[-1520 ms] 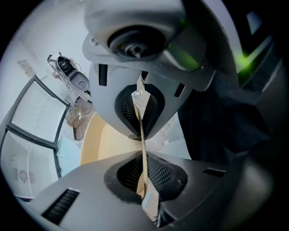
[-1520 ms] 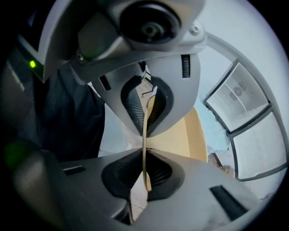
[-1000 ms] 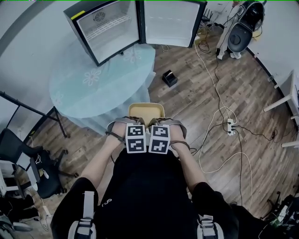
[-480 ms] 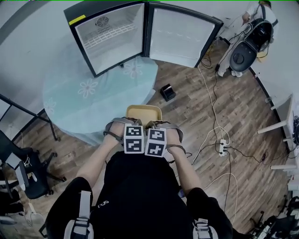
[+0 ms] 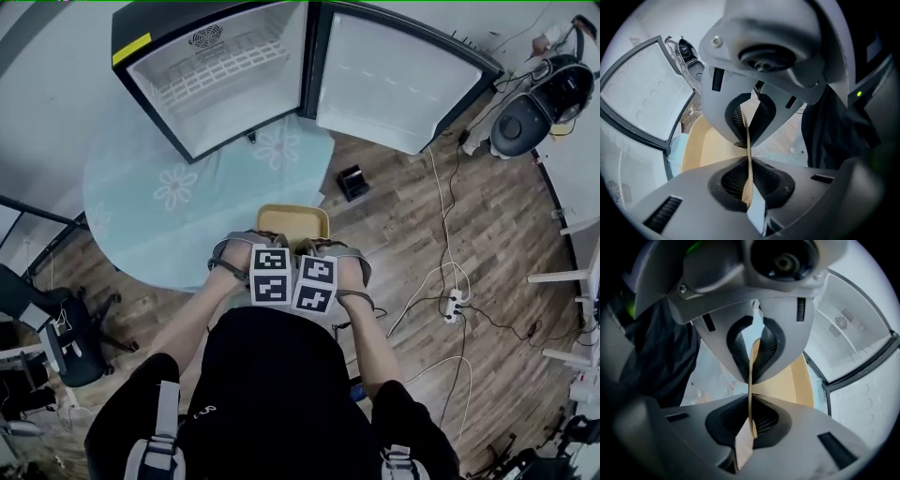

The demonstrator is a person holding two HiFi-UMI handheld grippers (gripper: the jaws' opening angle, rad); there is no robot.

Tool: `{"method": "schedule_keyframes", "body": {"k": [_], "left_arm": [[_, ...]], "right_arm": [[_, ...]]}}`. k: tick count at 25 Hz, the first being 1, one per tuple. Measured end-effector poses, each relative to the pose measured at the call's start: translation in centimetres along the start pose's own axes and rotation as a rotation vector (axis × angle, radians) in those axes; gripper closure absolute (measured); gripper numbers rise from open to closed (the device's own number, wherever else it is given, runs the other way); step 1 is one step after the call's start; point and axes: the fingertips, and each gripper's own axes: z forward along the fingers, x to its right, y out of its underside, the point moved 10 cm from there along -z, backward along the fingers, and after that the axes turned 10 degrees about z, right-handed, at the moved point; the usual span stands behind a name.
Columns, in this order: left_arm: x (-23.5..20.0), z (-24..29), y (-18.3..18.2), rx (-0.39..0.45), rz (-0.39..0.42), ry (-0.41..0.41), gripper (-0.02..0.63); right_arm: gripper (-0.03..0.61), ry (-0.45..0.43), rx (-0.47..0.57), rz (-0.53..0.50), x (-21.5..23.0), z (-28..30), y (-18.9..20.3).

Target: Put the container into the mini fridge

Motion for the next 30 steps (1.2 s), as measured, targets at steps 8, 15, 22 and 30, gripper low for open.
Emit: {"method": "schedule_keyframes", "body": {"k": [8, 15, 22, 30], "left_arm": [[-8.2, 1.6, 3.9, 0.005, -0.083, 0.013, 0.595], [-13.9, 1.6, 6.5, 0.001, -0.172, -0.024, 0.595], [-17.1, 1.3, 8.9, -0.041, -0.326, -0.084, 0.595], [-19.3, 0.9, 11.6, -0.052, -0.491, -0.146, 0.594]], "right_arm": [[0.568, -0.046, -0.007, -0.036, 8.8, 3.3, -2.0], [0.566, -0.055, 0.005, -0.097, 15.1, 4.5, -3.9], [0.565, -0.085, 0.056, -0.227, 19.2, 5.7, -6.1], [0.565, -0.125, 0.082, -0.359, 22.4, 6.6, -8.7]]}}
